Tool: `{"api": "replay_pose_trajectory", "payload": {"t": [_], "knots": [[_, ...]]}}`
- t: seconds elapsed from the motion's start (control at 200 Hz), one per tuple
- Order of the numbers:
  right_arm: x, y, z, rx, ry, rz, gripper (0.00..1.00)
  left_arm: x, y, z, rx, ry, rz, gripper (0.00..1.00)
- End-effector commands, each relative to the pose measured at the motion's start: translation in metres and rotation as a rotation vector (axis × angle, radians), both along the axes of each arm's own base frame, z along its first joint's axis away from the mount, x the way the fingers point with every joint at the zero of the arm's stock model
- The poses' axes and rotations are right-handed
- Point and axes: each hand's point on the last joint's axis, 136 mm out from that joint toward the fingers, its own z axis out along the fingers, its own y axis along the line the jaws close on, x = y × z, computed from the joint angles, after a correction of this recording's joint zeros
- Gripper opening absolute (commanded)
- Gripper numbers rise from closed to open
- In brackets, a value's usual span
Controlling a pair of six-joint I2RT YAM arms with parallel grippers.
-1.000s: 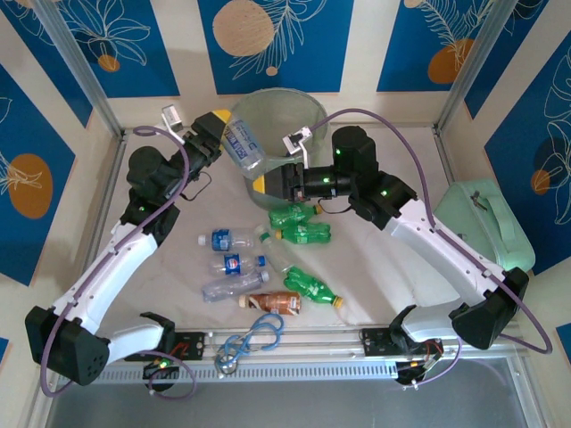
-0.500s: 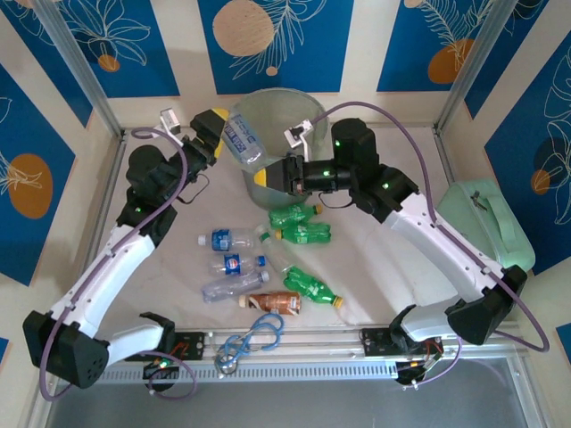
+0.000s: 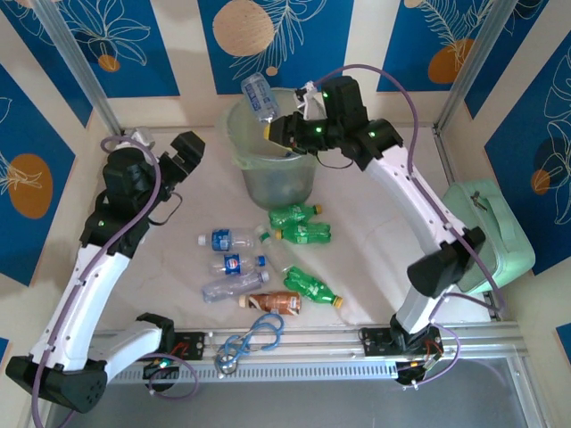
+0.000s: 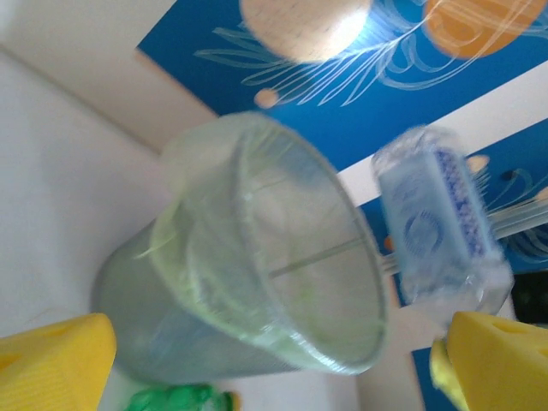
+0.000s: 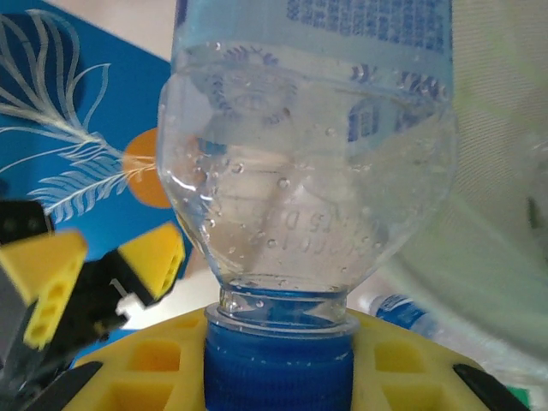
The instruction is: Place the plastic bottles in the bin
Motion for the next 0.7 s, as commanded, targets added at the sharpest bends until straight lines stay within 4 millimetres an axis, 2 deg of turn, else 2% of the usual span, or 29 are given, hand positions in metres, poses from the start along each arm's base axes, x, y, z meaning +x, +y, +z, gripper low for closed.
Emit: {"api": "replay_pose_trajectory", "payload": {"t": [0.0,0.195,0.315,0.485,0.55,0.695], "knots": [[0.016,-0.012,-0.020,-0.093,0.034,-0.040,0.22,-0.011,0.005,-0.027,0.063,0.072,-0.012,0.96],[0.033,-0.008,-0.039,-0.112,0.069,-0.048,0.24,-0.014,0.006,-0.033,0.090,0.083,-0.020,0.92],[0.037,-0.005,-0.045,-0.123,0.079,-0.049,0.39,-0.014,0.007,-0.040,0.094,0.107,-0.016,0.92],[0.036,-0.003,-0.037,-0.127,0.055,-0.041,0.61,-0.014,0.004,-0.056,0.049,0.142,-0.018,0.91],[0.035,-0.004,-0.033,-0.130,0.043,-0.041,0.64,-0.014,0.006,-0.062,0.050,0.158,-0.008,0.90],[0.026,-0.004,-0.021,-0.132,0.012,-0.030,0.65,-0.019,0.012,-0.078,0.062,0.214,0.025,0.88]]}}
